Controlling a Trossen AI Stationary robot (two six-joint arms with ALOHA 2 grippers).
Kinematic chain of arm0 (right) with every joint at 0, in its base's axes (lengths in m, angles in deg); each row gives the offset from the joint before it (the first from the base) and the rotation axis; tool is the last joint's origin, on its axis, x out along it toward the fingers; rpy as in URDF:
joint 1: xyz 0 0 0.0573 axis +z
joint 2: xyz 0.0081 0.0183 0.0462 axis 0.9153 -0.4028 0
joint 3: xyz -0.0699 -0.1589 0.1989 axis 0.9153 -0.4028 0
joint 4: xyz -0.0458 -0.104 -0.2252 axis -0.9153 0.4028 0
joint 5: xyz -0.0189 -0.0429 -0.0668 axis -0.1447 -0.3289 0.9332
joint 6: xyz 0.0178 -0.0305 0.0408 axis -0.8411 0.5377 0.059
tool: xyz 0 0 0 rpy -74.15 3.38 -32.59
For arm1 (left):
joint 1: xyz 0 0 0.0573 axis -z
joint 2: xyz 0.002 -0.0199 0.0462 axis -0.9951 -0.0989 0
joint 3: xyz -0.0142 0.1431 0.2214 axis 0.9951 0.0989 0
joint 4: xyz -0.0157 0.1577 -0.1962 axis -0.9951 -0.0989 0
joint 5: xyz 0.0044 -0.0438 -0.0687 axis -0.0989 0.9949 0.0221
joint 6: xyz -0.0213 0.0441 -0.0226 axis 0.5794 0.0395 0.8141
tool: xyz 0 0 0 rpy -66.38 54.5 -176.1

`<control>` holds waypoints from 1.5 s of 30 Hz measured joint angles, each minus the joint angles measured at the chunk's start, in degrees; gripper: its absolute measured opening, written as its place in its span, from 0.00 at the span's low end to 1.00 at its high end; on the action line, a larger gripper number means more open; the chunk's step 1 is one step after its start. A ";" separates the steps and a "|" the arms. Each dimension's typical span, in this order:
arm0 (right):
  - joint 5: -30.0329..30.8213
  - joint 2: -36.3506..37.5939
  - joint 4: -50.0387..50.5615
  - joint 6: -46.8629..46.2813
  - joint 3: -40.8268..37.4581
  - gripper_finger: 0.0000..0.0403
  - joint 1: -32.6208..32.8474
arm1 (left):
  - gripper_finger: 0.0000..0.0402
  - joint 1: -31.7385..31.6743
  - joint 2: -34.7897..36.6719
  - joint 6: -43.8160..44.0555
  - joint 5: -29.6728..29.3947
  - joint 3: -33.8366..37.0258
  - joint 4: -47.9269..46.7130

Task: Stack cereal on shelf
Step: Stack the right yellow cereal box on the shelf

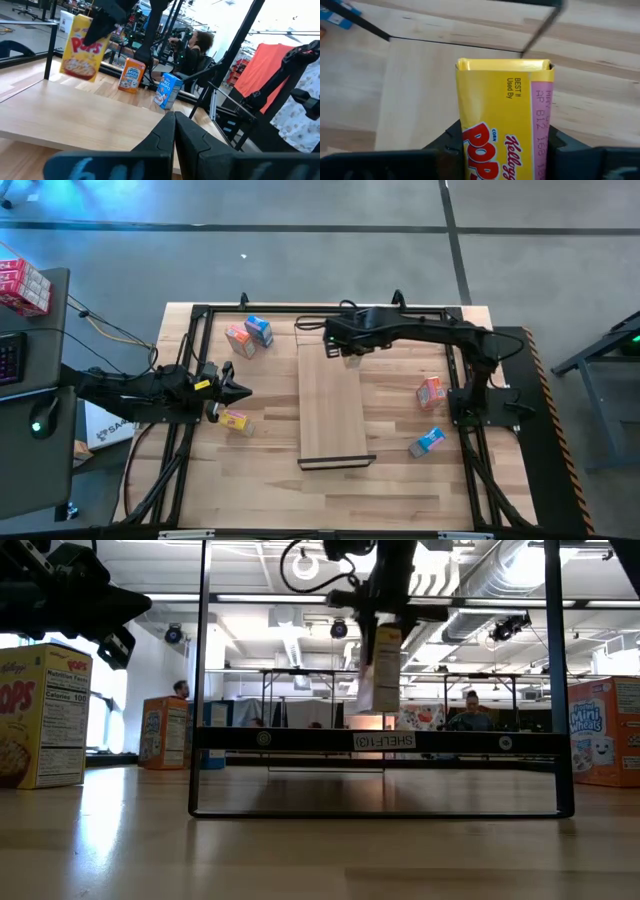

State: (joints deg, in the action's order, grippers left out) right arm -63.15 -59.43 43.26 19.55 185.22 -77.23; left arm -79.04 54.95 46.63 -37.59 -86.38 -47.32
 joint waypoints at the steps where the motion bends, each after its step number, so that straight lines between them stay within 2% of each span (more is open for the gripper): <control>1: 0.19 -0.66 0.03 -0.01 0.26 0.28 0.00 | 0.00 0.02 0.00 -0.01 0.02 -0.01 -0.02; 15: 1.98 -2.40 -0.39 -6.61 -2.26 0.29 -0.35 | 0.00 0.02 0.00 0.00 0.00 -0.01 0.01; 45: 1.87 -3.23 -2.39 -3.80 -2.31 0.57 -1.05 | 0.00 0.01 0.00 0.00 0.01 -0.01 0.01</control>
State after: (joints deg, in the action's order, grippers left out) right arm -61.28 -62.66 40.87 15.75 182.92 -78.28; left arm -79.03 54.96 46.63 -37.58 -86.39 -47.31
